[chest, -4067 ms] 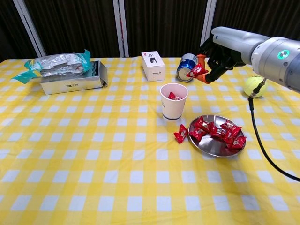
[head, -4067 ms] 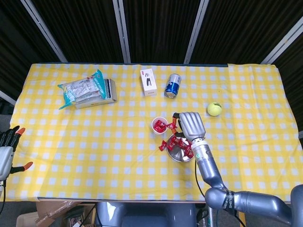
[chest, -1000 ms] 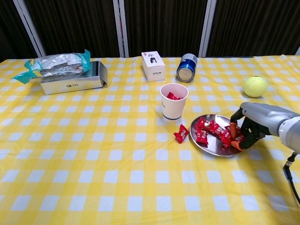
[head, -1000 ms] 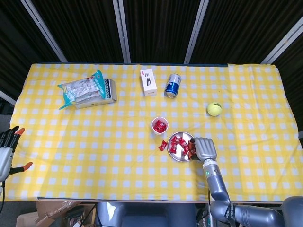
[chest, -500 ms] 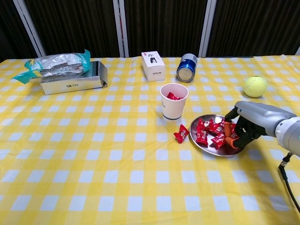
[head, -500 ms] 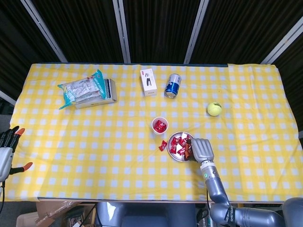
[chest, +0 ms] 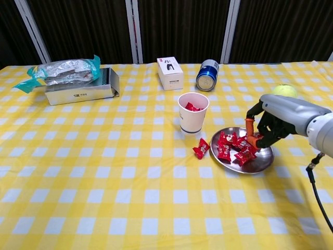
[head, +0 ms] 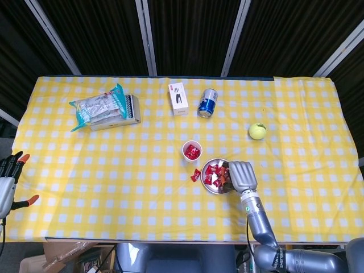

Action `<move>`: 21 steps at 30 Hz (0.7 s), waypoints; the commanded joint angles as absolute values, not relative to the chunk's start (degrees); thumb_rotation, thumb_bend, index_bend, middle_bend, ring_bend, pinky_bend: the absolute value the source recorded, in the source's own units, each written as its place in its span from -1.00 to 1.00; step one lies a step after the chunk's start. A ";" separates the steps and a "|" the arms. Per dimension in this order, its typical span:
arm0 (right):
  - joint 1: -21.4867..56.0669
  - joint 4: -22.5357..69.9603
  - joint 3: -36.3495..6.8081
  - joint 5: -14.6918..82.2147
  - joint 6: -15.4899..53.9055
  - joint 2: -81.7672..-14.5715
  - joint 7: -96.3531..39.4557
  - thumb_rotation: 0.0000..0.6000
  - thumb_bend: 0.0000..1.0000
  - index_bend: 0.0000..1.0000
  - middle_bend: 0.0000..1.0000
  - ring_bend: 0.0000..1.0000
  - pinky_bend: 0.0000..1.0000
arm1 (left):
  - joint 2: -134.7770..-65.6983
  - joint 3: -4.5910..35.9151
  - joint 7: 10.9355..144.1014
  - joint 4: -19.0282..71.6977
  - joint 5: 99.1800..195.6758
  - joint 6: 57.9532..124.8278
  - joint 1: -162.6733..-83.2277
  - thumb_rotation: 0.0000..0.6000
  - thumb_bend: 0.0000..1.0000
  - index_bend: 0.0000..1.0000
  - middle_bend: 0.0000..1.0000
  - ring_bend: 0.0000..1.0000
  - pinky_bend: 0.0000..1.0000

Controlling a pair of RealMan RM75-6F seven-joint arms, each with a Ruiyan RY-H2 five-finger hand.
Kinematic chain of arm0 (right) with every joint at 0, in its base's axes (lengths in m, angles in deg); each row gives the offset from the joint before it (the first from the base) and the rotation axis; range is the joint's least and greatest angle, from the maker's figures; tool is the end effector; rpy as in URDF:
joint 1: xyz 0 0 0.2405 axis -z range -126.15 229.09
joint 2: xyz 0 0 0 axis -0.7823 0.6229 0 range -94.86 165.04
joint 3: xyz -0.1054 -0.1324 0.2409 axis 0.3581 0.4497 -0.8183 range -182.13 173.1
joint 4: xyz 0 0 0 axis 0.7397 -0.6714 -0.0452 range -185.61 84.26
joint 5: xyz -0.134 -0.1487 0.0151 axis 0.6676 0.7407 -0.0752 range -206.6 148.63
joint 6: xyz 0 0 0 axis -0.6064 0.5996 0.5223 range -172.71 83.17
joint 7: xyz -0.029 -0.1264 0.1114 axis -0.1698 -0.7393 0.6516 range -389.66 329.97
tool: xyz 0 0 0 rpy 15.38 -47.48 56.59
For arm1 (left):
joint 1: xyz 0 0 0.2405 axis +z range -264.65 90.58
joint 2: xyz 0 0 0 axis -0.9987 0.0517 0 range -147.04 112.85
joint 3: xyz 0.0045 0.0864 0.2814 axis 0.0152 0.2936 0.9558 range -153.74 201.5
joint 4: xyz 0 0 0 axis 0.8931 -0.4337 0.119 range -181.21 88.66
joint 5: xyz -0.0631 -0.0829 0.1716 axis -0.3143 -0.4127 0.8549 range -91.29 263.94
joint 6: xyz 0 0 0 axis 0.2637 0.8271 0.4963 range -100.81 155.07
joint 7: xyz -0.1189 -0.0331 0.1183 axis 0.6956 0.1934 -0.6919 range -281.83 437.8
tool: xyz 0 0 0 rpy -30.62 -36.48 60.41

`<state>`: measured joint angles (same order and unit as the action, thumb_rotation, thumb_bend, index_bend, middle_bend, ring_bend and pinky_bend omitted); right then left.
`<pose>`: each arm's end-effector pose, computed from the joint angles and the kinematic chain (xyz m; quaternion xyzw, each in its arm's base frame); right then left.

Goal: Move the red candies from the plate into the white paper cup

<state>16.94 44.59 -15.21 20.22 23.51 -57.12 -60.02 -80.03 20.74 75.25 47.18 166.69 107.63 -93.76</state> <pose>-0.2040 -0.3452 -0.0190 0.6435 -0.4898 0.3442 0.4770 -0.3519 0.2213 0.1844 -0.5939 -0.4074 -0.3473 0.6006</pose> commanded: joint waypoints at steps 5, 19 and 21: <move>15.13 50.72 -19.05 21.09 24.46 -53.35 -61.83 1.00 0.31 0.28 0.73 0.70 0.89 | -79.98 20.75 75.17 47.23 166.56 107.37 -93.85 1.00 -0.87 -1.00 -1.00 -1.00 -1.00; 7.40 49.88 -23.98 15.56 20.77 -55.46 -66.72 1.00 0.31 0.28 0.73 0.70 0.89 | -79.64 20.83 75.24 47.56 166.11 106.44 -94.12 1.00 -0.87 -1.00 -1.00 -1.00 -1.00; 6.18 48.58 -24.58 14.32 19.96 -56.43 -66.85 1.00 0.31 0.28 0.73 0.70 0.89 | -79.57 20.79 75.44 47.54 165.91 106.20 -94.19 1.00 -0.87 -1.00 -1.00 -1.00 -1.00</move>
